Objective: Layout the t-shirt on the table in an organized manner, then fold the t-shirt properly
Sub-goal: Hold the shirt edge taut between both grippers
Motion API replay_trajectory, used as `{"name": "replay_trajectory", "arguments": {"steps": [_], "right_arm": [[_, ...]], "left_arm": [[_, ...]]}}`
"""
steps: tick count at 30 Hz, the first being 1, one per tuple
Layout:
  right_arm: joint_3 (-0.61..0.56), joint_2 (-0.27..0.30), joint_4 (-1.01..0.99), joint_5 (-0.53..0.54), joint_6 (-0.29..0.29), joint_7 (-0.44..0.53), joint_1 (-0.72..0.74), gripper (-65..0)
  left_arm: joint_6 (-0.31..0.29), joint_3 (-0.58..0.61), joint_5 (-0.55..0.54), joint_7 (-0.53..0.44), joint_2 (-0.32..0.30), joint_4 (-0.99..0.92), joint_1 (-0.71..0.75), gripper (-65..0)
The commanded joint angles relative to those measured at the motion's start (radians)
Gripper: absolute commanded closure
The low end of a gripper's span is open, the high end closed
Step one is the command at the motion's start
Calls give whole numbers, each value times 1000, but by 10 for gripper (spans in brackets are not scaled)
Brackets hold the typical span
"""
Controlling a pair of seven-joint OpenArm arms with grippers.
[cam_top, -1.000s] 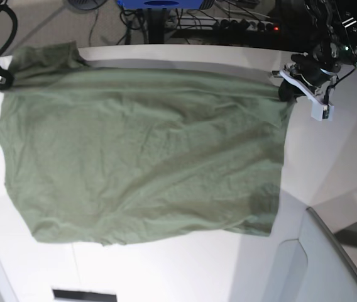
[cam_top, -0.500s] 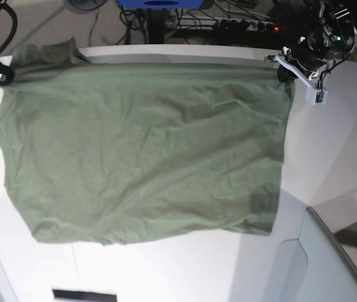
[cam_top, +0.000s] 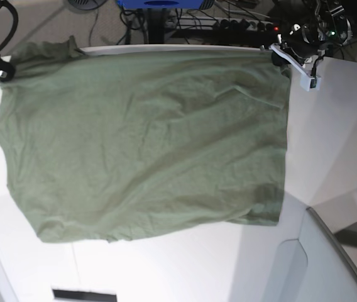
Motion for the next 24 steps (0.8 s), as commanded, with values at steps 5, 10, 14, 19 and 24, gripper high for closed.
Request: {"name": "replay_trajectory", "arguments": {"steps": [5, 10, 14, 19, 24], "right_arm": [[4, 17, 14, 10, 0, 7, 5, -6], [4, 17, 14, 10, 0, 7, 5, -6], [4, 17, 14, 10, 0, 7, 8, -6], [4, 17, 14, 10, 0, 7, 10, -6], [4, 17, 14, 10, 0, 7, 8, -6]], "left_arm": [[-3, -7, -5, -11, -8, 23, 9, -239], [-3, -63, -7, -11, -5, 20, 12, -324], [-3, -86, -8, -13, -5, 15, 5, -355], [-3, -80, -8, -13, 2, 11, -12, -354], [-4, -80, -7, -13, 15, -55, -29, -346]]}}
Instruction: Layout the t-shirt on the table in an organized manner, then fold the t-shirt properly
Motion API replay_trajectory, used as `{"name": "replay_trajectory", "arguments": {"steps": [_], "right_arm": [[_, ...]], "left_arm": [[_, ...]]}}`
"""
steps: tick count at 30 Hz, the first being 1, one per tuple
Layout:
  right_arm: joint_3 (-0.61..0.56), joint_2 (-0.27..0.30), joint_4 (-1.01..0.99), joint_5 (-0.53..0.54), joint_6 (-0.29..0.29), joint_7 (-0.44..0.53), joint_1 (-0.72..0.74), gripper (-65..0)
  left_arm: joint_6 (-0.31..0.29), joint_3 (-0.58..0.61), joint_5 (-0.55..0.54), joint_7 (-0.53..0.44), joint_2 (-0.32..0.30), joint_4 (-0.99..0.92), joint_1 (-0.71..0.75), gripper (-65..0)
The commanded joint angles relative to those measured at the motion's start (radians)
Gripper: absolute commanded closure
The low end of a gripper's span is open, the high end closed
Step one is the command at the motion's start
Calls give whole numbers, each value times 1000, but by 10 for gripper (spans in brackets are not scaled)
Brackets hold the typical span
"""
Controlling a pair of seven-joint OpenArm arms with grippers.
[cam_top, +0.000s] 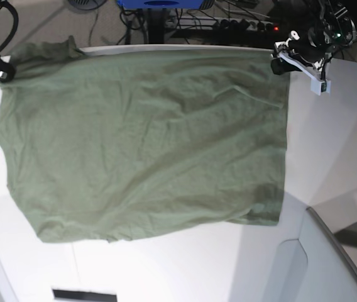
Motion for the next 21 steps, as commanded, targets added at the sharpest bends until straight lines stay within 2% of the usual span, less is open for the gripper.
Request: {"name": "replay_trajectory", "arguments": {"steps": [1, 4, 5, 6, 8, 10, 11, 18, 21], "right_arm": [[4, 17, 14, 10, 0, 7, 3, -6], [4, 17, 14, 10, 0, 7, 3, -6], [4, 17, 14, 10, 0, 7, 3, -6], [4, 17, 14, 10, 0, 7, 4, -6], [4, 17, 14, 10, 0, 7, 4, -6], [4, 17, 14, 10, 0, 7, 4, -6], [4, 17, 14, 10, 0, 7, 4, -6], [4, 17, 14, 10, 0, 7, 9, -6], [4, 18, 29, 14, 0, 7, 24, -5]], "left_arm": [[-5, 0, 9, 25, -1, -11, 1, -344], [-5, 0, 9, 25, -1, -49, -10, -339], [-6, 0, 9, 25, 1, -54, -14, -319], [-6, 0, 9, 25, 1, -59, -16, -281], [-6, 0, 9, 25, 1, -60, -17, -163], [-6, 0, 9, 25, 1, -60, -17, -21], [-6, 0, 9, 25, -1, -60, -17, 0], [-6, 0, 9, 31, -4, -31, -16, 0], [-6, 0, 7, 66, -4, 69, -14, 0]]}}
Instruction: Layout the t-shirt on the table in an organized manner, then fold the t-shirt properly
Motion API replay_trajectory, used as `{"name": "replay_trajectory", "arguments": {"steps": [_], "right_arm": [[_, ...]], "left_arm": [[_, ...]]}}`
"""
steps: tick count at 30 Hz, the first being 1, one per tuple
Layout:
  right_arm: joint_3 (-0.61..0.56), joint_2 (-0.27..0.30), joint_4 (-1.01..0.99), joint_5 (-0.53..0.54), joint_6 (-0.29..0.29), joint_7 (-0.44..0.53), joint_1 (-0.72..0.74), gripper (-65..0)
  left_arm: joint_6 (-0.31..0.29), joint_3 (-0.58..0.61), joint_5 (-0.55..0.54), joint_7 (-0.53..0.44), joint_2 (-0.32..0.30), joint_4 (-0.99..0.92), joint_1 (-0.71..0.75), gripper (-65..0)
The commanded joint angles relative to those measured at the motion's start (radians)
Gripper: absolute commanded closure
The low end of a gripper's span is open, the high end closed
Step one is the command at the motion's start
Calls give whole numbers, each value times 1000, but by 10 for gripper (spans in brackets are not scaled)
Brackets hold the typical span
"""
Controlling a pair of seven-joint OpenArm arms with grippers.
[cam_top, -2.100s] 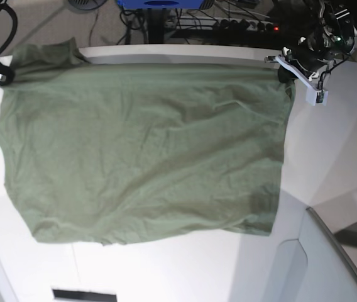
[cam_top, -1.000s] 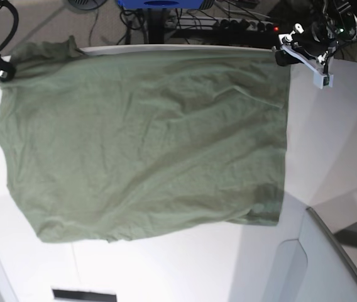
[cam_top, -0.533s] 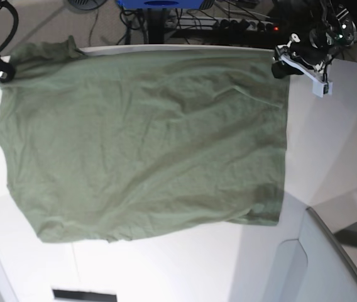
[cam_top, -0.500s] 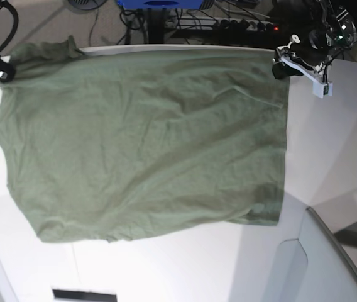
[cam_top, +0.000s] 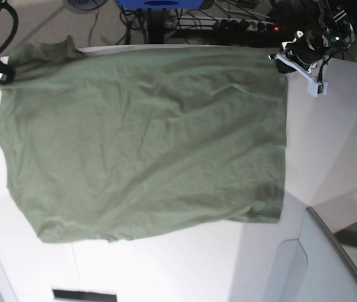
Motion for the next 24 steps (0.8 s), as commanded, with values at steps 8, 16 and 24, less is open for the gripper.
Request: {"name": "replay_trajectory", "arguments": {"steps": [8, 16, 24], "right_arm": [[2, 25, 153, 14, 1, 9, 72, -5], [-110, 76, 266, 16, 3, 9, 214, -2], [-120, 180, 263, 14, 0, 9, 452, -2]], "left_arm": [[-3, -16, -158, 206, -53, 291, -109, 0], [2, -15, -192, 375, -59, 359, -352, 0], [2, 4, -146, 433, -86, 384, -597, 0]]}}
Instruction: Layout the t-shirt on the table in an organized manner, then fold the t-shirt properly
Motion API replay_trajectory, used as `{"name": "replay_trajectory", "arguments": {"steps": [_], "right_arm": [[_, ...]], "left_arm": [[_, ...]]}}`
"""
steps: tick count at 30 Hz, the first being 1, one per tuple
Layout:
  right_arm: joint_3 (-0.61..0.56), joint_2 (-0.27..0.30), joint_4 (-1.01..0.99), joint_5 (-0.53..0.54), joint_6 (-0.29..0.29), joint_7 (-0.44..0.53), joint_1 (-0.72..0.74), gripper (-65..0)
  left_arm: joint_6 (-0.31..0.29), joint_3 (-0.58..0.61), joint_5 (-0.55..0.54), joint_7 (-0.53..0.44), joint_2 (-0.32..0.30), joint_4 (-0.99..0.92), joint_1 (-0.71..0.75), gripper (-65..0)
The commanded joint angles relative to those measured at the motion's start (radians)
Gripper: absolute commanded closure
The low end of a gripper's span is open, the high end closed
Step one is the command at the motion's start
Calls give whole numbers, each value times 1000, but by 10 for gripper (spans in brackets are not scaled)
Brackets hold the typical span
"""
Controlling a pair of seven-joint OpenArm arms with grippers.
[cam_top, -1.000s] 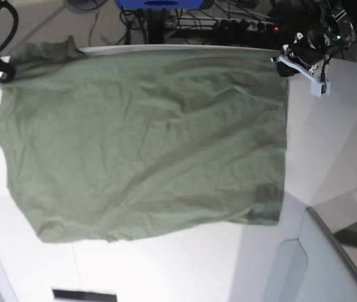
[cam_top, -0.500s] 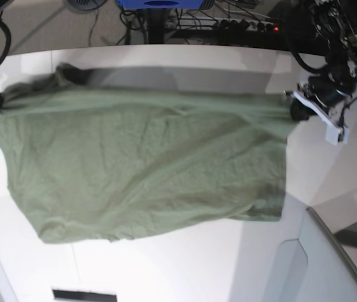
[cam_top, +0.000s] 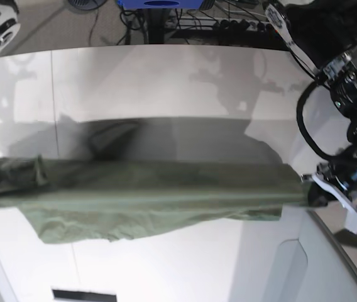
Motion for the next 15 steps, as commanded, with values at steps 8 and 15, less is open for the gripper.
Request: {"name": "replay_trajectory", "arguments": {"steps": [8, 15], "right_arm": [[-103, 78, 13, 0, 0, 19, 203, -2], [-106, 113, 11, -2, 3, 33, 335, -2]], "left_arm": [[-2, 108, 0, -18, -19, 17, -260, 0], [-2, 122, 2, -18, -22, 14, -457, 0]]}}
